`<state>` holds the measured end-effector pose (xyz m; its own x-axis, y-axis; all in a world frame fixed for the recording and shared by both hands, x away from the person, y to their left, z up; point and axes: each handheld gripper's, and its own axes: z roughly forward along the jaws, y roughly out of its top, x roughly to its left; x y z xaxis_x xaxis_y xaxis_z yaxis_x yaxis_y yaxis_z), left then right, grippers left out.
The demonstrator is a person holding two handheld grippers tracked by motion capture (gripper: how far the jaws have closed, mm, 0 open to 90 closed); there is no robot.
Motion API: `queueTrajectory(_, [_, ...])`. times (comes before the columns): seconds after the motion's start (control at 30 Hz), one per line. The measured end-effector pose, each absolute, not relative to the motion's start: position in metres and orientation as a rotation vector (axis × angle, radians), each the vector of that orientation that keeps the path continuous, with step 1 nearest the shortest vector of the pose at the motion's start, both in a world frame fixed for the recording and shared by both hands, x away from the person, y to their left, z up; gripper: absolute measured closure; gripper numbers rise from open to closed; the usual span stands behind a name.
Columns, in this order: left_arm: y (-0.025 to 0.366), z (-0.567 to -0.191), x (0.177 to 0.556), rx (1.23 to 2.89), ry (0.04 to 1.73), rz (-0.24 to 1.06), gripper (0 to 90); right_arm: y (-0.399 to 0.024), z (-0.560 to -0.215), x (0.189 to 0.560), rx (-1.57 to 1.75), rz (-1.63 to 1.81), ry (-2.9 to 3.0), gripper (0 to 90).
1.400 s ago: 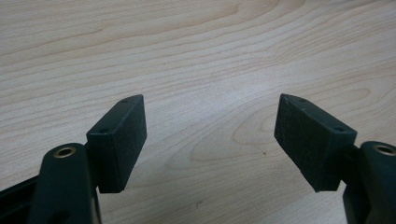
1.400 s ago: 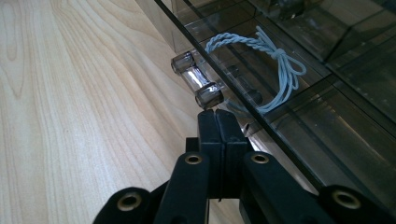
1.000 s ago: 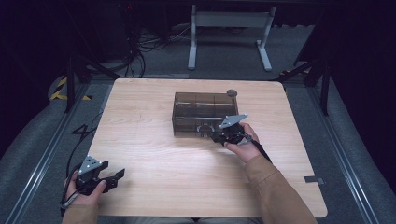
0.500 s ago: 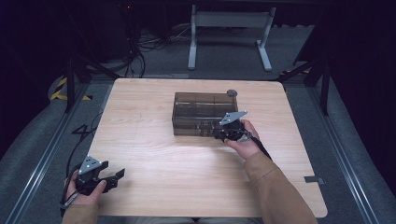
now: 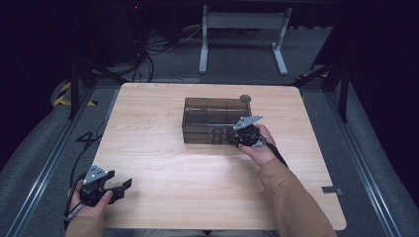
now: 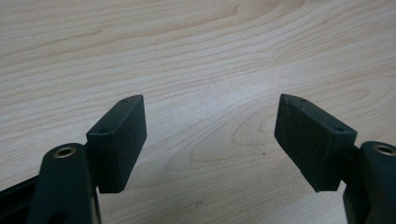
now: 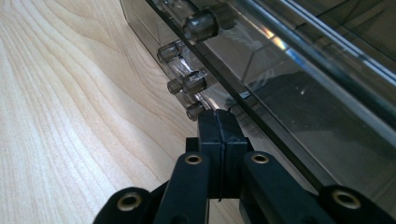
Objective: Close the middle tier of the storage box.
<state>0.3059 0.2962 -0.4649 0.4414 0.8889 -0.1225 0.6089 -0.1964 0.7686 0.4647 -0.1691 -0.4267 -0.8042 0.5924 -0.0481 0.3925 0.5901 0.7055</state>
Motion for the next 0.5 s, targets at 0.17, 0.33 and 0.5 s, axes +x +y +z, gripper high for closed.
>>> queueTrajectory(0.17, [0.2961,-0.4650,0.3059,1.911,1.262,0.451,26.2,-0.1702,-0.4269,0.4658,0.811,1.026,2.535,90.0])
queueTrajectory(0.33, [0.2963,-0.4649,0.3059,1.910,1.263,0.452,26.1,-0.1701,-0.4272,0.4663,0.811,1.020,2.536,90.0])
queueTrajectory(0.5, [0.2963,-0.4648,0.3058,1.911,1.261,0.453,26.1,-0.1697,-0.4272,0.4662,0.811,1.015,2.536,90.0])
